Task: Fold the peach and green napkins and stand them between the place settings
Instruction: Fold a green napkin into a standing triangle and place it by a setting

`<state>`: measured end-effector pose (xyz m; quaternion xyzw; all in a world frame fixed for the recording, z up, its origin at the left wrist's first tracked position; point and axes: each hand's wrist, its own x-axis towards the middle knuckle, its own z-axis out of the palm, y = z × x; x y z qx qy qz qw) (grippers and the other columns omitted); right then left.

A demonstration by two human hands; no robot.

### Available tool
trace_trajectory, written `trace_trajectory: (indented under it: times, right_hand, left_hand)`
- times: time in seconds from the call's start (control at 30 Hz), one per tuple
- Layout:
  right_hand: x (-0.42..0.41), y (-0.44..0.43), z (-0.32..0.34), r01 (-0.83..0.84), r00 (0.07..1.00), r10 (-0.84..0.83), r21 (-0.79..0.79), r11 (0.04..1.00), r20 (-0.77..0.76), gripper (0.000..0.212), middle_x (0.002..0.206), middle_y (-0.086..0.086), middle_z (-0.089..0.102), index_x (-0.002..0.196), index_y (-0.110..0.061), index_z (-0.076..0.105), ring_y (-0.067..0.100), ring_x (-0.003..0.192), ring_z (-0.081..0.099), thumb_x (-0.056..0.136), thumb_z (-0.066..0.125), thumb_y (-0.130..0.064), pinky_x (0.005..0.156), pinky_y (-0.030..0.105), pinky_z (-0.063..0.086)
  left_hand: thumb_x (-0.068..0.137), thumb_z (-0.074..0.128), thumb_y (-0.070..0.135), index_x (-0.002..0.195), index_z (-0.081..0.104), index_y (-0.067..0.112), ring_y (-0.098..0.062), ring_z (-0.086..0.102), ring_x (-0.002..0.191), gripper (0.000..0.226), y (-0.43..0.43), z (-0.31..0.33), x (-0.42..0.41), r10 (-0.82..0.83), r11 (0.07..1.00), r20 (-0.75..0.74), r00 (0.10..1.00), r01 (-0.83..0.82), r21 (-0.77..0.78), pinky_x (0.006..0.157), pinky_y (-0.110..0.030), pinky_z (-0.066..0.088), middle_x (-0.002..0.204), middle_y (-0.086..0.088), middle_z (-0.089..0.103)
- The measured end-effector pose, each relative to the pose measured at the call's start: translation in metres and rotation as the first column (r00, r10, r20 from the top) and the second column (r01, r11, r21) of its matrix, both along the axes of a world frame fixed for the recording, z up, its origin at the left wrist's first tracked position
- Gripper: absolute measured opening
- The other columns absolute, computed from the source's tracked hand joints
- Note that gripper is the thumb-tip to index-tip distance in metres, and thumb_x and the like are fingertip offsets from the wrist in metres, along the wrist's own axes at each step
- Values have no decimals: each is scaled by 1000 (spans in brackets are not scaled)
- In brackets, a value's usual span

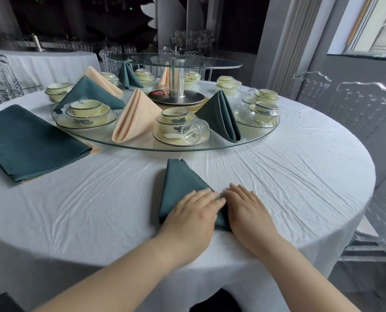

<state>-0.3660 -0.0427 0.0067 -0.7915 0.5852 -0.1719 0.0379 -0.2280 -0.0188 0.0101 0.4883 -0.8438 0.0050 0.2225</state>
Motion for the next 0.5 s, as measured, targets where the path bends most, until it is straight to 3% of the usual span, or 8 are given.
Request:
trace_trajectory:
  times: [0.03,0.07,0.13,0.3,0.37,0.4,0.43,0.5]
  right_hand:
    - [0,0,-1,-1,1000,2,11,1000,-25,95,149,-8,24,136,-25,34,9,140,15,58,-20,-39,112,24,5]
    - [-1,-1,-1,-6,999,7,25,1000,-43,100,150,-9,22,138,-26,31,8,140,13,53,-21,-38,113,24,4]
    - [-2,-3,-1,-22,999,23,32,999,-32,102,153,-9,17,140,-29,27,6,141,10,50,-21,-36,113,22,1]
    - [-3,-3,-3,-40,999,40,-12,999,20,98,149,-12,25,136,-27,37,6,139,19,54,-16,-37,105,14,2]
    - [1,-6,-5,-33,999,31,-94,995,-18,76,135,-7,49,121,-23,55,12,127,44,68,1,-31,103,22,20]
    - [3,-6,-7,-25,1000,24,-178,984,-6,56,118,-5,62,105,-22,64,14,110,60,73,18,-22,95,26,35]
    - [3,-5,-8,-22,1000,26,-230,973,12,43,101,-7,69,91,-23,68,14,94,67,70,32,-14,84,26,46]
    - [2,-7,-13,-40,999,43,-291,956,4,40,90,-12,70,82,-26,69,11,83,70,65,35,-12,71,25,53]
  left_hand:
    - [94,31,19,142,31,15,-9,25,138,48,-6,3,2,9,997,65,998,-13,71,111,-22,7,150,-1,27]
    - [98,29,24,148,7,20,-7,0,142,55,-12,5,7,-16,976,122,992,-11,218,111,-23,-8,156,4,2]
    - [98,31,32,145,-14,25,-5,-20,138,65,-20,11,12,-76,897,205,976,-23,442,107,-22,-18,153,8,-18]
    - [90,33,57,145,-14,24,-4,-21,137,79,-26,17,22,-219,835,298,929,20,550,108,-22,-16,152,10,-21]
    - [93,24,54,146,-10,23,-2,-18,138,70,-33,19,27,-203,818,256,945,20,575,108,-19,-14,153,9,-17]
    - [94,19,51,146,-9,23,-1,-16,138,65,-37,19,30,-182,819,242,953,11,574,108,-19,-14,153,9,-16]
    - [95,16,49,146,-8,23,-1,-16,138,62,-42,18,33,-158,827,246,956,-7,562,108,-20,-13,154,8,-15]
    - [97,13,46,146,-7,23,-1,-14,139,59,-54,14,39,-110,842,253,961,-46,538,109,-20,-13,154,8,-14]
